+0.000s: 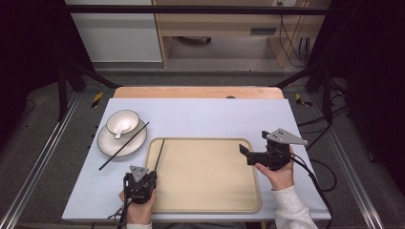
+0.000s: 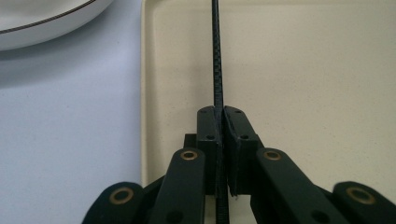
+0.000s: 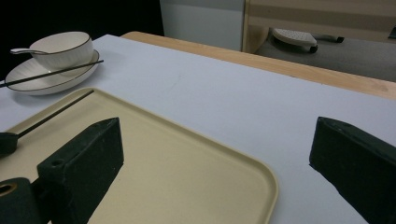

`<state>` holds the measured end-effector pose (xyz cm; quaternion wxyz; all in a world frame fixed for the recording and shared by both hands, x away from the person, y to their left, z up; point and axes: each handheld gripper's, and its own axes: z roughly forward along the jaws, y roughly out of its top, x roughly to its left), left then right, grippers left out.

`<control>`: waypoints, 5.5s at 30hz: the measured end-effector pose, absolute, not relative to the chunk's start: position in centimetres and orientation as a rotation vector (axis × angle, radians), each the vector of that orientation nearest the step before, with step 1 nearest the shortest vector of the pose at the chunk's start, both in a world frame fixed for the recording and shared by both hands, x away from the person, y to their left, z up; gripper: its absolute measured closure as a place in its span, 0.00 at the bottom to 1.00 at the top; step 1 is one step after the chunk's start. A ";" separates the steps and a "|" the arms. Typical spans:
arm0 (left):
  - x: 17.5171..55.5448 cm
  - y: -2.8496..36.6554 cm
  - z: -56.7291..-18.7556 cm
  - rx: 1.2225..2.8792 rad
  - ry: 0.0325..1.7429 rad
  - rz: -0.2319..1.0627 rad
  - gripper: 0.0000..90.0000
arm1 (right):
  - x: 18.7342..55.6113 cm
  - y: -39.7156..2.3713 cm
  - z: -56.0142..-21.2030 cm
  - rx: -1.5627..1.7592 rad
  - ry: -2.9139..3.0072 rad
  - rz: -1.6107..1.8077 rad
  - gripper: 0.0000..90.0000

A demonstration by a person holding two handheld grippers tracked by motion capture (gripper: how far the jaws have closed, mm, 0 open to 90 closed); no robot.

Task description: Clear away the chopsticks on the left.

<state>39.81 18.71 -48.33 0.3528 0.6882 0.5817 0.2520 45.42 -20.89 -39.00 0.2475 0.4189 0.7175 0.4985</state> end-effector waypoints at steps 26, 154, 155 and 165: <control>42.1 20.7 -42.4 1.709 1.214 0.646 0.60 | 45.2 -21.2 -38.7 1.144 1.938 1.365 0.03; 43.2 23.9 -41.2 1.856 1.170 0.661 0.95 | 45.1 -21.7 -38.4 1.166 1.930 1.351 0.03; 43.0 23.8 -41.1 1.851 1.169 0.660 0.95 | 45.1 -21.7 -38.4 1.168 1.929 1.353 0.03; 41.4 22.0 -40.9 1.785 1.235 0.679 0.95 | 44.8 -21.9 -38.2 1.168 1.916 1.367 0.03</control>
